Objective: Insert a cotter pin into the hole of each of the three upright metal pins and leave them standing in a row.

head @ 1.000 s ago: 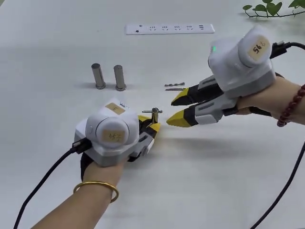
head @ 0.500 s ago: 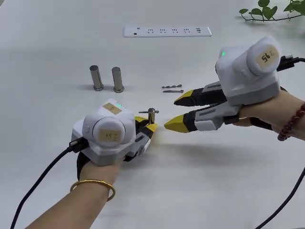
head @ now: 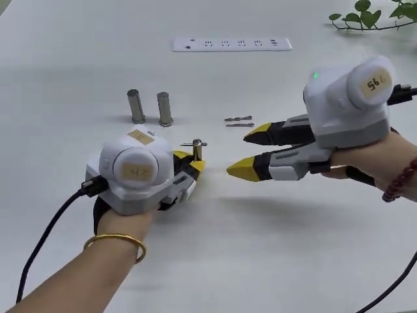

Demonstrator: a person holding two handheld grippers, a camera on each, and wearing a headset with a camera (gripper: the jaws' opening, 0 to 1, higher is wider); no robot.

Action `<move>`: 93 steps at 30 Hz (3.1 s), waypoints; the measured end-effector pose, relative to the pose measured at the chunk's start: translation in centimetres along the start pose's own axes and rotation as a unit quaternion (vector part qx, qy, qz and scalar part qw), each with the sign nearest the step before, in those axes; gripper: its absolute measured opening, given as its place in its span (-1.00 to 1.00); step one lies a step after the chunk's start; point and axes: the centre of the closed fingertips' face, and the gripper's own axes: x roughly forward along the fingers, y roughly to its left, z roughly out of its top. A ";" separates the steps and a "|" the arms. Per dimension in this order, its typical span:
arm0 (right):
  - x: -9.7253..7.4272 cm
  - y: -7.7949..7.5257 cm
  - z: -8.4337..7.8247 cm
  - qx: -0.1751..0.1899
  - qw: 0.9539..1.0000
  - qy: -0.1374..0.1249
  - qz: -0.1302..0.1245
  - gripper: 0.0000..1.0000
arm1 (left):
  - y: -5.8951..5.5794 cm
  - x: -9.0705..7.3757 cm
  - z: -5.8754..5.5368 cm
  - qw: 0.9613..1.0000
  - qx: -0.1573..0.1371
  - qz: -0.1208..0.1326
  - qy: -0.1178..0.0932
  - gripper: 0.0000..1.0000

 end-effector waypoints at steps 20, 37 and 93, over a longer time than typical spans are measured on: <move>-0.1 0.0 -0.5 0.019 1.000 -0.003 -0.003 -0.26 | 5.3 -1.8 -1.0 0.999 0.021 0.033 0.018 -0.89; -0.1 0.4 -0.8 0.026 1.000 -0.003 -0.003 -0.27 | 6.1 -2.0 -1.9 0.999 0.012 0.038 0.019 -0.88; 3.0 -2.9 6.1 0.080 0.990 -0.112 -0.038 -0.28 | 4.6 -8.0 1.2 0.998 -0.050 0.029 -0.015 0.33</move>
